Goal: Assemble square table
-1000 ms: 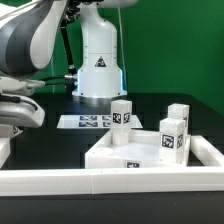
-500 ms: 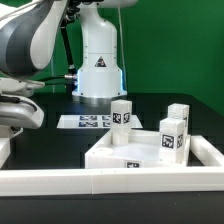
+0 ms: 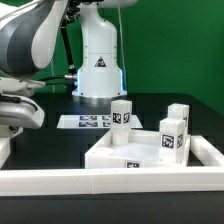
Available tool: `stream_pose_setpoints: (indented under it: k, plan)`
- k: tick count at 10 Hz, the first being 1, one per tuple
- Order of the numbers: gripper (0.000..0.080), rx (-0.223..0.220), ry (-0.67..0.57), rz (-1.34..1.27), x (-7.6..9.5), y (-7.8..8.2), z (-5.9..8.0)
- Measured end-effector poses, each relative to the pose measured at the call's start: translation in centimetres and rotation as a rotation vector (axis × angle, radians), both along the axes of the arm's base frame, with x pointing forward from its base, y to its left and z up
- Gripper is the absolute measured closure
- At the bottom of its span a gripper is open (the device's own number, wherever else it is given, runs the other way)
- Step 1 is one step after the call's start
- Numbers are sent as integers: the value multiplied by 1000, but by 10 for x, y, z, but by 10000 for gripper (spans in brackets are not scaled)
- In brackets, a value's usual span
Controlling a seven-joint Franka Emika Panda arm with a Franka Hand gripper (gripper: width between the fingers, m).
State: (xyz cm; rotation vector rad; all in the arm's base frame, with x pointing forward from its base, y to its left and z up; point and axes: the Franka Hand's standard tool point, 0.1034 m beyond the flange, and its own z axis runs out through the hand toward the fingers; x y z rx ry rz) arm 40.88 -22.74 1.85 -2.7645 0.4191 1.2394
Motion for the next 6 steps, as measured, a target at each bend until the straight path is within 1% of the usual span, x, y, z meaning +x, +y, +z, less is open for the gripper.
stream_pose_setpoints:
  k: [2,4,5,6]
  plan:
    - [509,-3,-30,26,18,16,16]
    - [509,-17,-43,26,37,42,44]
    - [508,-29,-50,22,45,53,56]
    - [508,-50,-64,14,56,67,69]
